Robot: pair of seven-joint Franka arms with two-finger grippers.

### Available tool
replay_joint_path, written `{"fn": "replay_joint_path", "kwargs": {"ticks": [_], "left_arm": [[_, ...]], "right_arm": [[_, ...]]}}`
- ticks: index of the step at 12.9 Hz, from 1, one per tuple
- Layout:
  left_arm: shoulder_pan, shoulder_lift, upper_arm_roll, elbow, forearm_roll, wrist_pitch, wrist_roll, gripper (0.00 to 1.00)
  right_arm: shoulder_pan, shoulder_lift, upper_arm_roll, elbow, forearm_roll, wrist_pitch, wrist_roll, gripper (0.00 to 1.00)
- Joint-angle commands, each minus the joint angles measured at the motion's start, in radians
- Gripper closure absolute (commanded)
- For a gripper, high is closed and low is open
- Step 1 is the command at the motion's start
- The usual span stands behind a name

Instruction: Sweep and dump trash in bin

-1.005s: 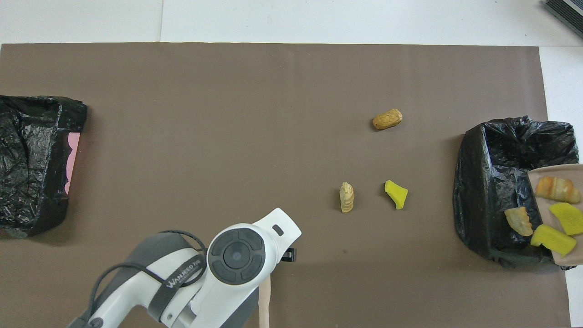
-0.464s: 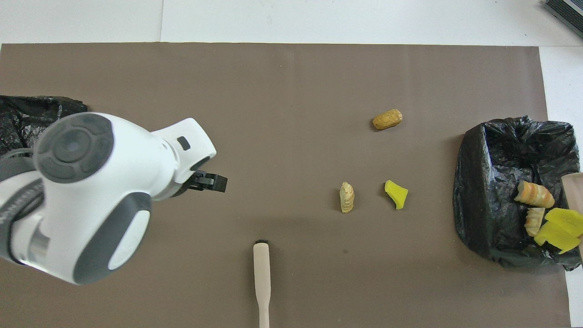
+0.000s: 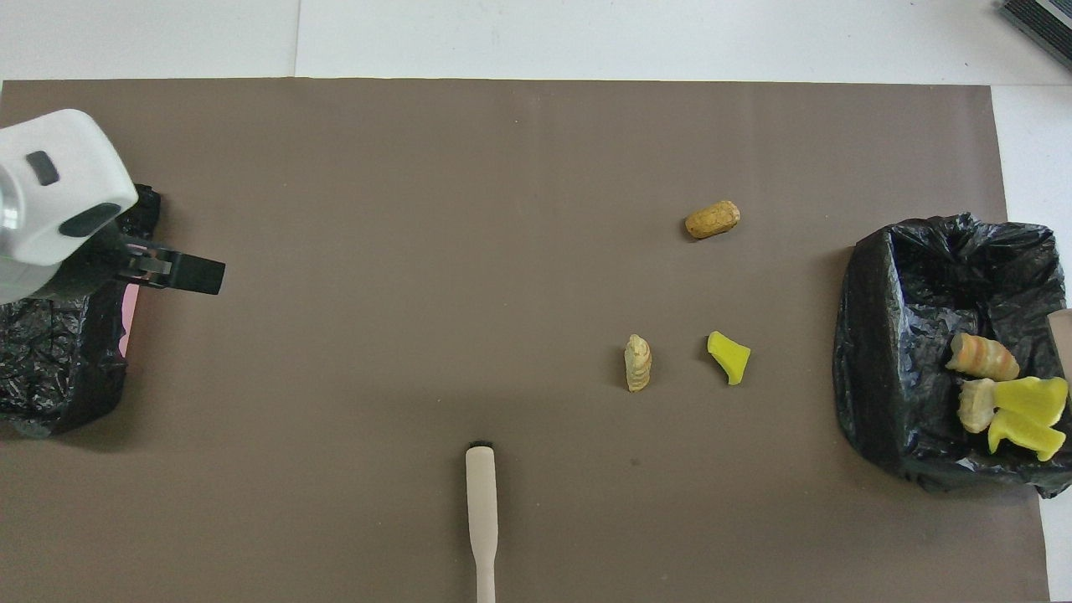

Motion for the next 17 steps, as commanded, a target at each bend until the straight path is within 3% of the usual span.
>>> {"fn": "replay_joint_path", "kwargs": {"ticks": [1,5,10,14,17], "left_arm": [[0.056,0.024,-0.021,0.1,0.021,-0.097,0.043,0.0],[0.062,0.018,-0.021,0.104,0.021,-0.122,0.043,0.0],[0.085,0.012,-0.035,0.104,0.011,-0.124,0.043,0.0],[0.107,0.006,-0.055,0.1,0.008,-0.127,0.042,0.0],[0.105,-0.005,-0.052,0.091,0.008,-0.13,0.037,0.0]], "right_arm": [[-0.005,-0.024,0.006,0.013,-0.032,0.0,-0.007,1.0],[-0.005,-0.024,0.09,0.022,-0.004,-0.032,0.01,1.0],[-0.003,-0.033,0.158,0.014,0.285,-0.1,0.045,1.0],[-0.002,-0.021,0.262,-0.007,0.423,-0.175,0.261,1.0],[-0.001,0.031,0.311,-0.006,0.538,-0.18,0.398,1.0]]}}
